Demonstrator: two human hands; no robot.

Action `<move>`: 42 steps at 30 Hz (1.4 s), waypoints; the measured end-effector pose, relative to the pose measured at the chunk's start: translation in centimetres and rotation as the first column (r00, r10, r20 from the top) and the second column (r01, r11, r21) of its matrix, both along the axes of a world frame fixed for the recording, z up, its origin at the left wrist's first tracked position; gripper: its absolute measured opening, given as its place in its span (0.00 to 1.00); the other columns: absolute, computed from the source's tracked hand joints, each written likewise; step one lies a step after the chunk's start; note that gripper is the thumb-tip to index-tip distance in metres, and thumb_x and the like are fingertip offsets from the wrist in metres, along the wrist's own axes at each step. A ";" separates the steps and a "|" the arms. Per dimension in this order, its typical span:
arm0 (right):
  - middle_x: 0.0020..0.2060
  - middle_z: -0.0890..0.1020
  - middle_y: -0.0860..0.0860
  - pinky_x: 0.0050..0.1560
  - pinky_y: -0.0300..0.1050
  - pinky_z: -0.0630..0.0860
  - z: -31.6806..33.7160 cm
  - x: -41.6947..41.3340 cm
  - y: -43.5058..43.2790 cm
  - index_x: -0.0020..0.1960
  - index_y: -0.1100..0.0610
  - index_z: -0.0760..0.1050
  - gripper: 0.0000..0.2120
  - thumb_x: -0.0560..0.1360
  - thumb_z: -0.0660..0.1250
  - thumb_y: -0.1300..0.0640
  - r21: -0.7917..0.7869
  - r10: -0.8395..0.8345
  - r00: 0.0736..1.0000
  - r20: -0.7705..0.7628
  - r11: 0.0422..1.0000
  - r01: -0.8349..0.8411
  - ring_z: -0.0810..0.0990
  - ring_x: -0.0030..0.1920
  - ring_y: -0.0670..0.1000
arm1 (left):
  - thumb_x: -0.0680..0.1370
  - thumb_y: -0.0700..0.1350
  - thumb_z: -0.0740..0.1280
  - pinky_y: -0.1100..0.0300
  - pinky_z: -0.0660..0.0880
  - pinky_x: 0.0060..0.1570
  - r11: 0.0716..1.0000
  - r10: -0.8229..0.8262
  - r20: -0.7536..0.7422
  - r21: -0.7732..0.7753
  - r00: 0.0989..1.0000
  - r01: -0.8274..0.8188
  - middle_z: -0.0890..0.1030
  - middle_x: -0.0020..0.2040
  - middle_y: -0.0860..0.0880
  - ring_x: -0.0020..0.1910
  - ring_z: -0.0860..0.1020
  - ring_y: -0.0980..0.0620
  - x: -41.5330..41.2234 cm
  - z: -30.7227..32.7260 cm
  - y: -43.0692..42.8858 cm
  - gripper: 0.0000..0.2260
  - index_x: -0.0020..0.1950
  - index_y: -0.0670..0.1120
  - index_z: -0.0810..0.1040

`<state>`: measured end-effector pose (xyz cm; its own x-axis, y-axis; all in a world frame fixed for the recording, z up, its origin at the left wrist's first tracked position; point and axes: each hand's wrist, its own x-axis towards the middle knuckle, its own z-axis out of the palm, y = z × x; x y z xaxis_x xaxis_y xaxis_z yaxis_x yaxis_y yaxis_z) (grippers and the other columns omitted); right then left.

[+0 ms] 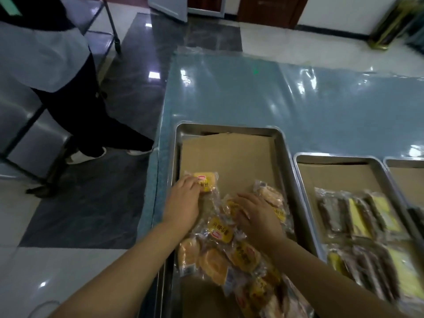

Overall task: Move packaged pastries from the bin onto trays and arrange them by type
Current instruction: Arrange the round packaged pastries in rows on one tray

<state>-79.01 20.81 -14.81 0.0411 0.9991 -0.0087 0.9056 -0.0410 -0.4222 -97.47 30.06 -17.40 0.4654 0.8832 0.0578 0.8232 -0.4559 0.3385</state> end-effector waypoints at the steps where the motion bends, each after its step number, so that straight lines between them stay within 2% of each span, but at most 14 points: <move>1: 0.59 0.79 0.50 0.58 0.42 0.68 0.0 0.1 0.5 0.60 0.55 0.77 0.13 0.76 0.65 0.58 0.000 -0.011 1.000 -0.006 1.000 0.011 0.76 0.58 0.52 | 0.73 0.32 0.62 0.55 0.56 0.70 1.000 -0.018 0.007 -0.016 1.000 0.018 0.70 0.70 0.48 0.71 0.62 0.49 0.1 -0.2 0.1 0.22 0.65 0.47 0.74; 4: 0.58 0.79 0.50 0.58 0.42 0.68 0.1 0.7 2.2 0.58 0.55 0.79 0.13 0.74 0.66 0.61 0.016 -0.054 0.999 -0.008 0.998 0.054 0.75 0.58 0.51 | 0.78 0.37 0.58 0.53 0.53 0.72 0.973 -0.138 0.037 -0.184 0.990 0.142 0.58 0.76 0.48 0.75 0.53 0.49 0.6 -1.2 0.3 0.24 0.74 0.49 0.62; 6: 0.57 0.79 0.49 0.57 0.42 0.69 0.0 1.2 3.4 0.56 0.55 0.79 0.12 0.74 0.64 0.62 0.026 -0.073 0.997 -0.018 0.997 0.074 0.75 0.57 0.50 | 0.82 0.45 0.53 0.54 0.43 0.74 0.948 -0.180 -0.019 -0.270 0.983 0.169 0.47 0.78 0.48 0.76 0.44 0.50 0.9 -1.8 0.6 0.24 0.77 0.50 0.51; 10: 0.50 0.81 0.46 0.44 0.32 0.67 -0.4 2.3 4.9 0.51 0.53 0.81 0.10 0.74 0.65 0.63 0.067 -0.084 0.996 -0.042 0.994 0.087 0.77 0.49 0.46 | 0.83 0.51 0.48 0.54 0.32 0.69 0.946 -0.186 -0.116 -0.288 0.976 0.146 0.37 0.77 0.45 0.74 0.34 0.48 2.0 -2.6 3.0 0.25 0.77 0.49 0.42; 12: 0.47 0.79 0.43 0.43 0.25 0.63 -0.7 2.8 5.3 0.49 0.51 0.80 0.10 0.73 0.66 0.63 0.056 -0.088 0.994 -0.072 0.994 0.092 0.74 0.46 0.42 | 0.82 0.49 0.49 0.53 0.31 0.68 0.951 -0.182 -0.162 -0.280 0.970 0.131 0.36 0.76 0.45 0.74 0.34 0.47 2.8 -2.8 5.0 0.26 0.77 0.49 0.41; 15: 0.44 0.76 0.39 0.41 0.26 0.63 -1.4 3.4 5.7 0.48 0.51 0.79 0.09 0.74 0.65 0.63 0.032 -0.064 0.993 -0.101 0.997 0.067 0.74 0.44 0.41 | 0.81 0.47 0.51 0.51 0.31 0.69 0.955 -0.148 -0.216 -0.284 0.965 0.083 0.33 0.75 0.45 0.72 0.31 0.47 4.0 -3.3 8.0 0.28 0.76 0.49 0.37; 20: 0.44 0.81 0.46 0.42 0.26 0.62 -2.3 4.3 6.5 0.47 0.54 0.81 0.09 0.71 0.68 0.66 0.023 0.011 0.992 -0.128 1.000 -0.008 0.73 0.43 0.42 | 0.81 0.49 0.49 0.48 0.30 0.69 0.972 -0.090 -0.292 -0.235 0.952 0.020 0.32 0.75 0.44 0.72 0.30 0.45 5.7 -3.9 11.5 0.29 0.75 0.49 0.34; 23: 0.45 0.82 0.48 0.41 0.31 0.67 -2.4 4.8 7.0 0.47 0.55 0.81 0.08 0.71 0.68 0.66 0.006 0.043 0.988 -0.151 0.999 -0.042 0.76 0.44 0.45 | 0.81 0.50 0.49 0.43 0.32 0.70 0.977 -0.033 -0.329 -0.208 0.944 -0.038 0.33 0.75 0.45 0.74 0.34 0.44 6.8 -3.9 12.8 0.28 0.76 0.50 0.36; 25: 0.45 0.82 0.47 0.40 0.29 0.66 -2.3 5.2 7.3 0.47 0.55 0.81 0.07 0.72 0.68 0.64 -0.019 0.048 0.987 -0.150 0.998 -0.051 0.76 0.44 0.44 | 0.81 0.51 0.49 0.41 0.35 0.71 0.984 -0.009 -0.343 -0.173 0.939 -0.053 0.34 0.76 0.45 0.75 0.37 0.43 7.2 -4.0 13.3 0.28 0.76 0.50 0.37; 30: 0.46 0.82 0.47 0.40 0.37 0.71 -2.3 5.5 7.9 0.50 0.54 0.80 0.06 0.75 0.65 0.59 -0.057 0.065 0.989 -0.132 0.996 -0.073 0.79 0.44 0.47 | 0.81 0.51 0.51 0.42 0.38 0.70 0.995 0.030 -0.345 -0.080 0.938 -0.061 0.37 0.77 0.43 0.75 0.42 0.41 7.4 -4.0 13.5 0.28 0.76 0.50 0.38; 33: 0.55 0.77 0.44 0.48 0.40 0.75 -2.6 4.9 8.0 0.60 0.48 0.74 0.16 0.74 0.64 0.45 -0.199 0.123 0.984 -0.128 0.969 -0.148 0.76 0.49 0.45 | 0.81 0.51 0.53 0.44 0.38 0.70 0.997 0.082 -0.323 0.021 0.943 -0.079 0.40 0.77 0.43 0.75 0.44 0.41 6.8 -4.2 12.8 0.29 0.76 0.50 0.39; 36: 0.65 0.70 0.46 0.58 0.45 0.70 -3.0 4.1 8.4 0.69 0.47 0.62 0.32 0.68 0.65 0.37 -0.331 0.152 0.988 -0.037 0.931 -0.155 0.69 0.61 0.48 | 0.80 0.52 0.53 0.48 0.34 0.69 0.992 0.127 -0.287 0.039 0.949 -0.121 0.41 0.77 0.42 0.75 0.40 0.42 6.2 -4.7 11.7 0.30 0.76 0.47 0.39; 39: 0.62 0.72 0.51 0.52 0.46 0.73 -3.1 3.3 9.4 0.68 0.52 0.62 0.32 0.68 0.67 0.43 -0.375 0.000 0.998 -0.070 0.927 -0.026 0.73 0.57 0.52 | 0.81 0.55 0.50 0.49 0.31 0.69 0.989 0.139 -0.279 -0.018 0.950 -0.150 0.37 0.76 0.40 0.73 0.33 0.43 6.0 -5.4 11.0 0.31 0.75 0.45 0.36; 42: 0.42 0.77 0.48 0.35 0.44 0.75 -2.9 3.1 10.7 0.59 0.54 0.66 0.23 0.69 0.69 0.47 -0.364 -0.277 0.940 -0.198 0.912 0.191 0.77 0.40 0.49 | 0.80 0.58 0.48 0.50 0.29 0.69 0.990 0.117 -0.289 -0.043 0.950 -0.135 0.34 0.75 0.40 0.72 0.30 0.43 5.8 -6.0 10.9 0.32 0.74 0.45 0.33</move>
